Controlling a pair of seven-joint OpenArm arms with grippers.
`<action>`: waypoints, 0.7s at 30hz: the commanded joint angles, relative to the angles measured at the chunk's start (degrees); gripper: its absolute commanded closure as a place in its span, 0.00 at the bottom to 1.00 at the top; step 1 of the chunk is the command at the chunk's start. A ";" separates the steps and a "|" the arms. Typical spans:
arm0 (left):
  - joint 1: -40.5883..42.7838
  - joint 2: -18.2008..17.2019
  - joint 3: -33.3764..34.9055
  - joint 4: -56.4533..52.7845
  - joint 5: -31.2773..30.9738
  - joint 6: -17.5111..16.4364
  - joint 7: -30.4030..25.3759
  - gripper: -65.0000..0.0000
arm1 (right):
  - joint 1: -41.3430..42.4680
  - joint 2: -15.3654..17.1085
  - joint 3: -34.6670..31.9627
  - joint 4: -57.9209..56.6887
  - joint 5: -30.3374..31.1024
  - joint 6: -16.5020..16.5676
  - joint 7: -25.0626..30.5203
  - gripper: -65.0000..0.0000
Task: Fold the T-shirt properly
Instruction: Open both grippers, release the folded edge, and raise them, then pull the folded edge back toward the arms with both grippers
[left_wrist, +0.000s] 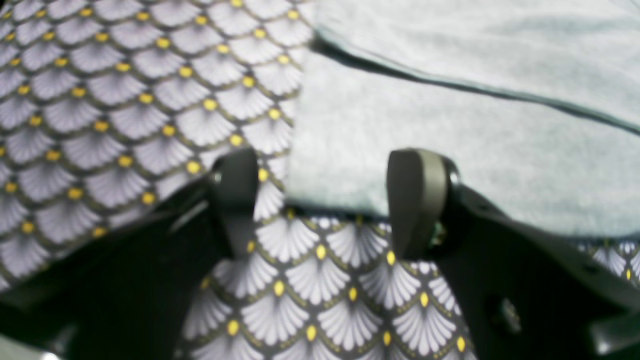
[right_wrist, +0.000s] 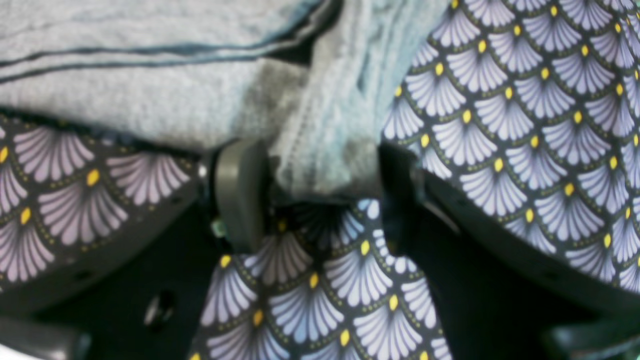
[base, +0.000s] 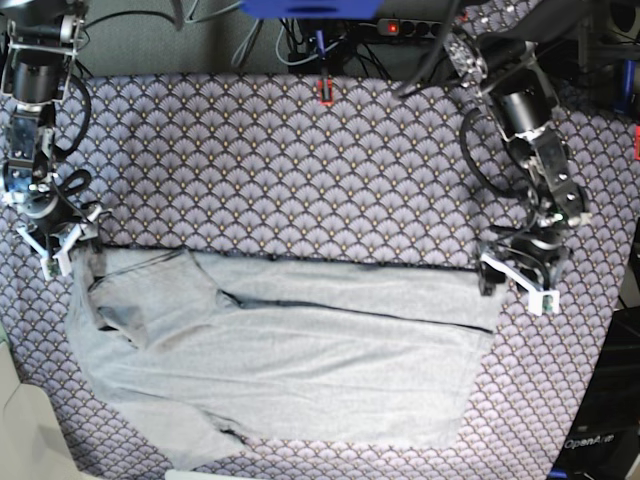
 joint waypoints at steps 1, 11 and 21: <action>-1.55 -0.40 0.08 -0.04 -0.73 -0.35 -1.13 0.39 | 0.98 1.27 0.32 0.79 0.50 -0.18 1.31 0.46; -1.64 -0.40 -0.18 -1.36 -1.09 -0.26 -1.22 0.39 | 0.98 1.27 0.32 0.79 0.50 -0.18 1.31 0.46; -4.80 -0.75 -0.18 -6.64 -1.09 -0.26 -1.30 0.39 | 0.89 1.27 0.32 0.79 0.50 -0.18 1.31 0.46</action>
